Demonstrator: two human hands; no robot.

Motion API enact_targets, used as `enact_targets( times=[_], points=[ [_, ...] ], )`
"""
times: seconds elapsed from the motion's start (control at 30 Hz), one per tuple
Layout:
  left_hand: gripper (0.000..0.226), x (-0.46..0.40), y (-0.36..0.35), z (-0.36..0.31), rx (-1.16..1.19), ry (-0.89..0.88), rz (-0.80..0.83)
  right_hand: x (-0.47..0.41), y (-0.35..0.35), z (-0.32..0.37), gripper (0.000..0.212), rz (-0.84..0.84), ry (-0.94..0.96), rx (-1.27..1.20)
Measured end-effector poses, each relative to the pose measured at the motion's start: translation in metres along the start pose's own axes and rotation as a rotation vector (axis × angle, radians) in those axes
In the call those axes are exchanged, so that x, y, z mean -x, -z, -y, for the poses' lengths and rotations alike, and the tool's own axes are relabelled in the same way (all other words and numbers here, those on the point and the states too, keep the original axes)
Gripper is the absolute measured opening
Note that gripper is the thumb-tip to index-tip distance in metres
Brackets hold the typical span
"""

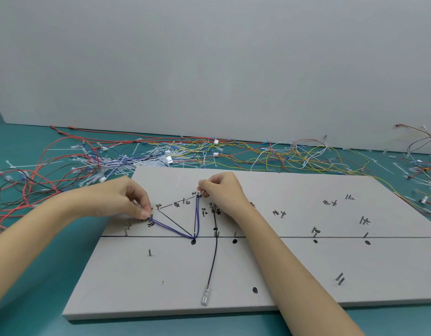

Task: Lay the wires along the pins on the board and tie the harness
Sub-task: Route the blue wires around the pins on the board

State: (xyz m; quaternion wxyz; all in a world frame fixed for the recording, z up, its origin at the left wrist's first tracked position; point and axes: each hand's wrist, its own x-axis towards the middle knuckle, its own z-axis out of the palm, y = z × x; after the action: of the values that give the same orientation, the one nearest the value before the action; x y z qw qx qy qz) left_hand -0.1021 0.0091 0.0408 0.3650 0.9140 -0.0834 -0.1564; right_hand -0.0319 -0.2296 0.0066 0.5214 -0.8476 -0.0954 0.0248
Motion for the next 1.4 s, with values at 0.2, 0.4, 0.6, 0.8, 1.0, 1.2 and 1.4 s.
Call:
enact_targets(
  times=[0.2, 0.4, 0.6, 0.8, 1.0, 1.2, 1.4],
  points=[
    [0.022, 0.003, -0.006, 0.0, -0.027, -0.022, -0.066, -0.001, -0.002, -0.002, 0.013, 0.015, 0.031, 0.035],
    [0.017, 0.008, -0.005, -0.003, -0.17, -0.03, -0.197, -0.001, -0.002, -0.002, 0.009, 0.021, 0.041, 0.054],
    [0.023, 0.007, -0.003, -0.019, -0.07, -0.072, -0.138, 0.0, -0.002, -0.001, 0.015, 0.028, 0.056, 0.081],
    [0.02, -0.029, -0.018, -0.023, -0.054, -0.141, -0.355, 0.0, -0.002, -0.001, 0.013, 0.019, 0.083, 0.14],
    [0.021, -0.052, -0.036, -0.001, -0.019, -0.161, -0.545, -0.001, -0.004, -0.003, 0.014, 0.012, 0.108, 0.213],
    [0.026, -0.053, -0.039, 0.006, -0.084, -0.177, -0.578, 0.0, -0.006, -0.002, 0.015, -0.005, 0.106, 0.233],
    [0.021, -0.055, -0.039, 0.008, -0.098, -0.183, -0.576, 0.001, -0.005, -0.003, 0.015, -0.008, 0.114, 0.229]
  ],
)
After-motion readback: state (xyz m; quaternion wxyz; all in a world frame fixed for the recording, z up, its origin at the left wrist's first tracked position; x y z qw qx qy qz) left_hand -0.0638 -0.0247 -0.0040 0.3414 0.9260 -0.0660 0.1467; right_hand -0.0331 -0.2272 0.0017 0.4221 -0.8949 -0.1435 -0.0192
